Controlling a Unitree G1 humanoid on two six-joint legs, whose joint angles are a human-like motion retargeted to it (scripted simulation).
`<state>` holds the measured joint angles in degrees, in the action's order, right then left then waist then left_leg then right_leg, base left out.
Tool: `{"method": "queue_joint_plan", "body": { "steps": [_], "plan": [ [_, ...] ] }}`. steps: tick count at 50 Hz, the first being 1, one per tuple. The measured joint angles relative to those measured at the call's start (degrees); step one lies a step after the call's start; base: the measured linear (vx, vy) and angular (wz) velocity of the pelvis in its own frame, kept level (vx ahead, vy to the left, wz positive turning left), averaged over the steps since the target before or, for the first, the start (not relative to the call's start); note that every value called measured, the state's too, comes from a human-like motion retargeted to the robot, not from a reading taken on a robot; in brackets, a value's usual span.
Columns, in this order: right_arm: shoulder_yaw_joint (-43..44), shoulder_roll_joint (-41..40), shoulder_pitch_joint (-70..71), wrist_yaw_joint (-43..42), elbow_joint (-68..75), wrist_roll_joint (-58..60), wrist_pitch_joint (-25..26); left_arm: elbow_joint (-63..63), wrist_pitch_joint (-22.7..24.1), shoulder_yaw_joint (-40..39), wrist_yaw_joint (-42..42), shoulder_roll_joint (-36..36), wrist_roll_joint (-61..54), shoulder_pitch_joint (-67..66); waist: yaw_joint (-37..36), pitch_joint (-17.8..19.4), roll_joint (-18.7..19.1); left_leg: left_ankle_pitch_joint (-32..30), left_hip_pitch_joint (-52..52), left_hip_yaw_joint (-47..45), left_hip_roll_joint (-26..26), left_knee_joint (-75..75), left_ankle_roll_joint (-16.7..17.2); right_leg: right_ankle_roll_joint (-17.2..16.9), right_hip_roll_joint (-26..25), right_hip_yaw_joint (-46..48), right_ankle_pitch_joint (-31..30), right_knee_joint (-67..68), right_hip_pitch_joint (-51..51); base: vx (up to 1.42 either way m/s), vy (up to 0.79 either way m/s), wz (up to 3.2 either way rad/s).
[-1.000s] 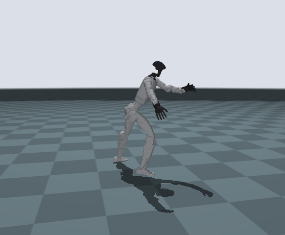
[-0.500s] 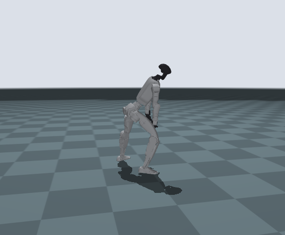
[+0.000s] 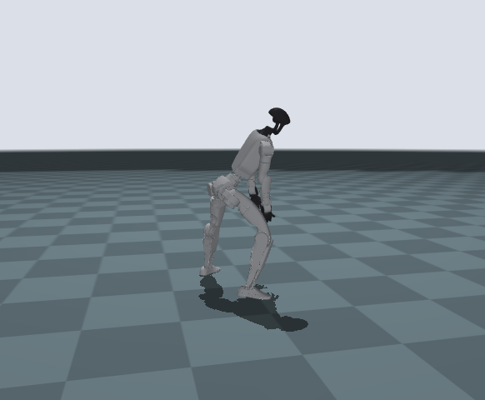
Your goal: Kungfu
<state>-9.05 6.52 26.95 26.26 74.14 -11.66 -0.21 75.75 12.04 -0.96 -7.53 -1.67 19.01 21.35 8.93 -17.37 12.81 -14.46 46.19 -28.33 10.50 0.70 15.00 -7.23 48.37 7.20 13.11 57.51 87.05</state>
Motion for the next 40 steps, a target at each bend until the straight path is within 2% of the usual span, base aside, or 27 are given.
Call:
{"method": "queue_joint_plan", "body": {
  "steps": [3, 5, 7, 10, 12, 13, 15, 16, 17, 18, 20, 23, 25, 27, 30, 32, 35, 37, 40],
  "plan": [
    [-0.9, 2.0, -2.5, 1.9, -7.7, -3.4, 1.5, -1.9, 0.3, 0.1, -0.8, 0.3, 2.7, 0.5, -0.1, 0.1, -1.4, -0.6, 0.2, -0.1, -0.2, -0.5, 0.0, 0.0, 0.8, 0.5, -0.6, -1.1, -1.4, 0.08, 0.01, 0.14],
    [-1.5, 4.6, -6.8, 3.0, -18.7, -7.3, 3.8, -3.7, 0.7, 0.7, -0.6, 1.8, 4.8, 1.5, -1.7, 0.5, -2.0, -1.3, 1.8, -0.8, 1.7, -1.8, 0.0, 0.4, -0.4, 3.6, -1.9, -3.6, -4.2, 0.04, 0.04, -0.04],
    [-1.4, 7.5, -9.5, 3.4, -24.7, -9.8, 3.7, -5.0, 0.9, 0.8, -0.7, 2.2, 6.0, 2.4, -1.1, 0.4, -2.8, -3.3, 2.7, -1.9, 1.1, -1.8, 0.0, 0.2, 1.0, 3.9, -2.3, -4.2, -5.4, 0.0, -0.02, 0.58],
    [-0.7, 13.3, -17.5, 3.0, -39.3, -16.7, 4.8, -8.6, 1.8, 2.0, 0.8, 4.4, 6.9, 4.6, -2.2, 1.3, -3.5, -6.9, 5.1, -4.8, 3.5, -2.9, 0.0, 0.4, 0.5, 8.3, -3.6, -7.2, -10.7, 0.08, 0.03, 0.41],
    [0.2, 16.9, -24.2, 2.1, -47.3, -21.4, 5.4, -11.3, 2.8, 3.0, 2.2, 6.4, 8.0, 6.3, -3.3, 2.2, -4.1, -7.0, 5.1, -6.1, 7.4, -4.6, 0.0, 0.7, -1.3, 11.9, -3.0, -8.3, -16.0, 0.2, -0.25, -0.37],
    [0.9, 18.4, -27.7, 1.5, -51.1, -24.1, 6.0, -13.0, 3.2, 3.5, 2.9, 8.2, 8.8, 6.9, -5.1, 3.0, -4.6, -4.7, 4.1, -6.0, 12.2, -7.2, 0.0, 1.3, -4.5, 14.2, -1.9, -8.8, -19.6, 0.42, -0.26, -1.12],
    [3.1, 22.3, -34.7, 0.3, -57.3, -29.9, 7.2, -16.9, 4.2, 5.0, 4.4, 10.7, 10.6, 8.5, -6.8, 2.9, -6.5, 1.4, 4.8, -5.2, 16.0, -11.8, -5.2, 1.9, -7.0, 16.2, -2.9, -11.9, -23.8, 0.4, -0.1, -0.4],
    [4.6, 24.5, -38.3, 0.0, -59.6, -32.9, 7.5, -19.2, 5.0, 5.8, 5.2, 11.7, 11.7, 9.4, -7.0, 2.1, -7.5, 4.0, 6.3, -4.9, 15.9, -14.3, -7.6, 1.8, -6.8, 16.2, -4.4, -13.8, -24.6, 0.36, 0.22, 0.55],
    [5.9, 26.6, -41.7, -0.5, -61.6, -35.8, 8.0, -21.7, 5.9, 6.5, 6.0, 12.9, 12.8, 10.3, -7.2, 1.4, -8.5, 6.1, 7.6, -4.5, 15.9, -16.7, -9.2, 1.8, -6.7, 16.1, -5.8, -15.7, -25.6, 0.43, 0.49, 0.6],
    [7.2, 28.5, -45.0, -1.0, -63.1, -38.4, 8.8, -24.3, 6.9, 7.1, 6.8, 14.1, 13.9, 11.2, -7.6, 0.8, -9.3, 7.3, 8.8, -4.1, 16.1, -18.8, -9.3, 1.8, -6.7, 16.2, -7.3, -17.4, -26.8, 0.44, 0.5, 0.26],
    [9.2, 31.4, -50.3, -3.2, -64.6, -42.4, 10.3, -30.0, 8.6, 8.4, 8.4, 16.7, 15.7, 13.6, -8.9, -0.1, -10.2, 8.2, 11.3, -0.8, 16.0, -22.8, -7.7, 2.0, -7.8, 16.6, -10.3, -21.3, -30.2, 0.42, 0.4, -0.21],
    [11.5, 33.5, -55.8, -7.9, -63.6, -45.7, 7.9, -38.6, 10.3, 10.4, 10.3, 20.0, 16.0, 20.3, -12.8, -1.9, -10.6, 7.8, 15.6, 9.4, 14.6, -29.2, -0.9, 2.3, -10.3, 18.1, -15.6, -28.4, -36.8, 0.56, 0.75, -0.44],
    [11.4, 32.4, -56.4, -13.9, -61.5, -45.7, 3.4, -44.4, 11.0, 11.9, 10.9, 22.4, 13.2, 27.3, -15.6, -3.9, -11.8, 10.4, 17.8, 11.1, 13.4, -33.9, 0.0, 2.0, -10.1, 18.6, -19.9, -33.7, -40.1, 0.6, 0.93, -0.1],
    [7.8, 26.3, -51.0, -17.5, -55.2, -39.7, -5.0, -49.9, 10.6, 12.5, 12.1, 26.4, 7.6, 35.7, -18.8, -5.4, -12.3, 13.9, 19.9, 11.2, 14.0, -39.0, -0.2, 1.2, -11.3, 20.0, -23.5, -38.6, -43.5, 0.52, 0.78, -0.33],
    [-0.3, 9.7, -32.1, -20.3, -35.2, -31.1, -13.4, -55.9, 8.9, 10.1, 17.8, 32.6, -0.7, 47.7, -22.0, -7.0, -9.9, 18.8, 24.3, 13.7, 15.7, -46.9, -0.8, -1.7, -15.4, 24.1, -28.2, -46.6, -50.0, 0.39, 0.87, -0.31],
    [1.9, -2.6, -15.1, -14.9, -16.6, -31.1, -14.5, -59.0, 6.5, 5.8, 21.9, 35.0, -3.1, 54.0, -23.8, -5.9, -8.6, 20.8, 25.4, 14.1, 15.3, -50.3, -1.4, -2.4, -16.8, 21.2, -29.4, -49.3, -51.7, 0.14, 0.77, 0.15],
    [17.0, -11.6, 7.7, 3.0, 10.4, -32.9, -10.1, -62.3, 6.8, -1.1, 20.4, 35.2, -1.5, 60.9, -28.4, -3.6, -7.7, 22.9, 26.6, 13.3, 13.3, -53.5, -3.0, -4.2, -15.1, 21.4, -30.7, -50.6, -53.3, -0.07, 0.61, 0.61],
    [20.3, -11.8, 17.6, 5.4, 16.9, -40.7, -8.7, -63.8, 8.6, -1.8, 14.5, 35.3, -0.3, 63.6, -31.5, -3.0, -9.9, 24.1, 28.4, 12.4, 11.5, -55.6, -4.3, -4.6, -13.1, 22.8, -31.3, -50.4, -52.9, -0.01, 0.25, 0.78],
    [18.2, -13.8, 25.5, 2.4, 15.9, -46.4, -14.1, -65.6, 10.2, -2.5, 9.4, 35.4, 0.3, 64.9, -35.4, -0.6, -12.8, 24.4, 28.3, 11.8, 10.2, -56.6, -5.2, -2.3, -11.6, 24.8, -32.2, -50.2, -53.7, -0.01, -0.06, 0.48]
  ]
}}
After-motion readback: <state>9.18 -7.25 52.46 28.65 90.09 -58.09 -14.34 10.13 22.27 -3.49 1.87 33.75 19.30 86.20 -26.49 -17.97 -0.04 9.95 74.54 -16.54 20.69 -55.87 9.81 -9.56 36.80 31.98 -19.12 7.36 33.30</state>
